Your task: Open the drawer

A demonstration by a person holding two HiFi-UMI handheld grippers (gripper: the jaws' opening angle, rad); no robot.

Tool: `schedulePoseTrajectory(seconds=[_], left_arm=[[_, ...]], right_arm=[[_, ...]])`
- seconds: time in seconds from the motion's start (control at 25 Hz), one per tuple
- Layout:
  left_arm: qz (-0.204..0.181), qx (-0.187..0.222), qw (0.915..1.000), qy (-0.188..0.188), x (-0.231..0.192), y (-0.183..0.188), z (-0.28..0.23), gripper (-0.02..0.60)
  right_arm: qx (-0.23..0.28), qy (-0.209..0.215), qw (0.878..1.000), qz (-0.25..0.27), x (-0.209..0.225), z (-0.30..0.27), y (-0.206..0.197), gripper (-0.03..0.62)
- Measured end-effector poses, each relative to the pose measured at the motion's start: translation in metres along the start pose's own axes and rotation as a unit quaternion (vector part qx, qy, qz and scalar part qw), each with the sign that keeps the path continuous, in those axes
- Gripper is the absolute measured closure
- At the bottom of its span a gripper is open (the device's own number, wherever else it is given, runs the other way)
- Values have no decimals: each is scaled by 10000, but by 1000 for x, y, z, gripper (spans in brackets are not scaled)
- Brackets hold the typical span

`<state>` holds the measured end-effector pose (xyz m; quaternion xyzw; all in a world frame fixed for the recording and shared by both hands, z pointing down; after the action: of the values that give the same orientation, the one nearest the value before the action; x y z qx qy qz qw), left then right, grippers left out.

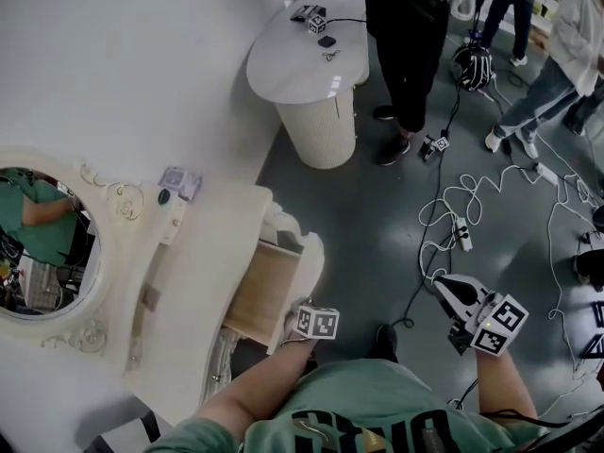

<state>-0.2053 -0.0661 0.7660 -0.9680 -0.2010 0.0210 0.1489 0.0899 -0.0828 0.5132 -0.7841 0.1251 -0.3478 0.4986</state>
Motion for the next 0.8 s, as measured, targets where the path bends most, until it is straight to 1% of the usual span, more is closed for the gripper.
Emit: schedulePoseTrajectory(seconds=[0.12, 0.16, 0.2, 0.28, 0.36, 0.44, 0.6, 0.68, 0.8], left_arm=[[147, 180, 9997, -43, -1, 9, 19, 552], [225, 262, 9994, -68, -1, 12, 27, 521], [311, 359, 9988, -93, -1, 14, 34, 504], [513, 595, 9968, -152, 1, 16, 52, 493], [774, 938, 9923, -216, 4, 19, 73, 487], [1072, 1360, 9845, -270, 5, 22, 94, 485], [1520, 2106, 9653, -261, 2, 20, 144, 485], [1776, 2459, 9526, -229, -4, 11, 169, 485], [2130, 3028, 9288, -178, -16, -10, 202, 485]], right_arm=[[64, 145, 9998, 91, -1, 3, 12, 588], [84, 203, 9997, 131, -1, 4, 17, 588], [104, 265, 9995, 167, -2, 6, 21, 588], [124, 410, 9988, 240, -2, 12, 31, 588], [109, 580, 9977, 331, -3, 16, 39, 588], [71, 753, 9961, 446, -4, 17, 46, 588], [-36, 1127, 9918, 604, -8, 8, 53, 588], [-109, 1307, 9893, 631, -12, 0, 53, 588], [-170, 1582, 9847, 715, -27, -17, 56, 588]])
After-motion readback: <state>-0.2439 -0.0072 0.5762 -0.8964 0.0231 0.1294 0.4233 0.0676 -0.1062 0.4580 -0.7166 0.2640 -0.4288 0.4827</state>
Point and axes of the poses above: the fingertips, and each gripper's own axes: z backward along the fingers, x to its right, y out of its top, the point moved 2 cm from there along z, backward along the fingers, and after that the axes turned 9 degrees about -y, right-handed, at the moved point
